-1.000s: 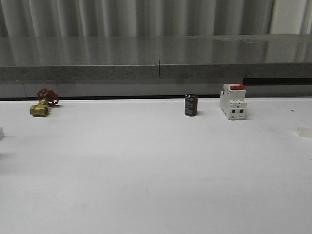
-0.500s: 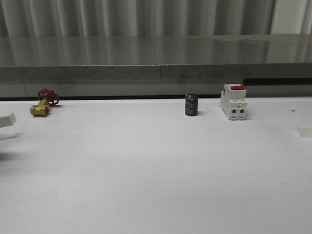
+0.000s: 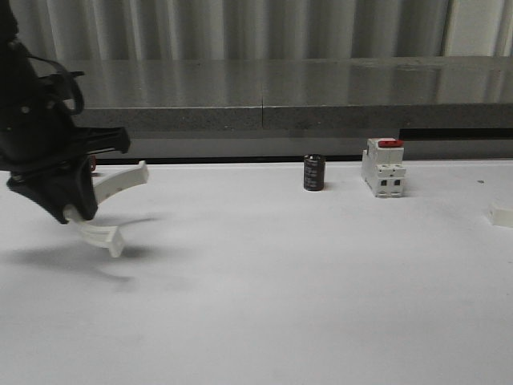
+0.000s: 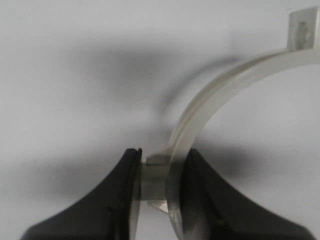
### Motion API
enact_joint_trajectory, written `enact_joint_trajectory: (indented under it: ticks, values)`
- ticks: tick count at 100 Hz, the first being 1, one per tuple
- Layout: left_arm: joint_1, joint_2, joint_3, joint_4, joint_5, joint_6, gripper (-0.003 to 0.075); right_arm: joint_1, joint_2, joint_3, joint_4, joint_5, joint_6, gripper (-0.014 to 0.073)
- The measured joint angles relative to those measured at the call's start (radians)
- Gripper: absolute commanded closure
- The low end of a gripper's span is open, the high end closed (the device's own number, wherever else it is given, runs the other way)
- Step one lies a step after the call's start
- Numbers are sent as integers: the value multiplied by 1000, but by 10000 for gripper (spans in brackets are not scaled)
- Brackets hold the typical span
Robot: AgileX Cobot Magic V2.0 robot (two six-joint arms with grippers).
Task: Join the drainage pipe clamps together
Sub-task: 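Carry the clamp half toward the table center and set it down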
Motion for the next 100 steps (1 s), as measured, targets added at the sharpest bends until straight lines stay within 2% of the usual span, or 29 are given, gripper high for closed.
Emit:
enact_joint_trajectory:
  ticks: [27, 52, 62, 75, 81, 86, 100]
  values:
    - [-63, 97, -154, -26, 64, -7, 694, 0, 0, 0, 0, 0, 0, 660]
    - [-66, 152, -184, -29, 115, -8, 682, 0, 0, 0, 0, 0, 0, 660]
    - [-66, 152, -187, -29, 124, -8, 611, 0, 0, 0, 0, 0, 0, 660]
    - [-66, 152, -187, -29, 131, -8, 416, 0, 0, 0, 0, 0, 0, 660]
    - [-66, 152, -187, -29, 131, -8, 355, 0, 0, 0, 0, 0, 0, 660]
    - [-66, 152, -189, -29, 131, -8, 334, 0, 0, 0, 0, 0, 0, 660]
    - [-66, 152, -197, -29, 131, -8, 335, 0, 0, 0, 0, 0, 0, 660]
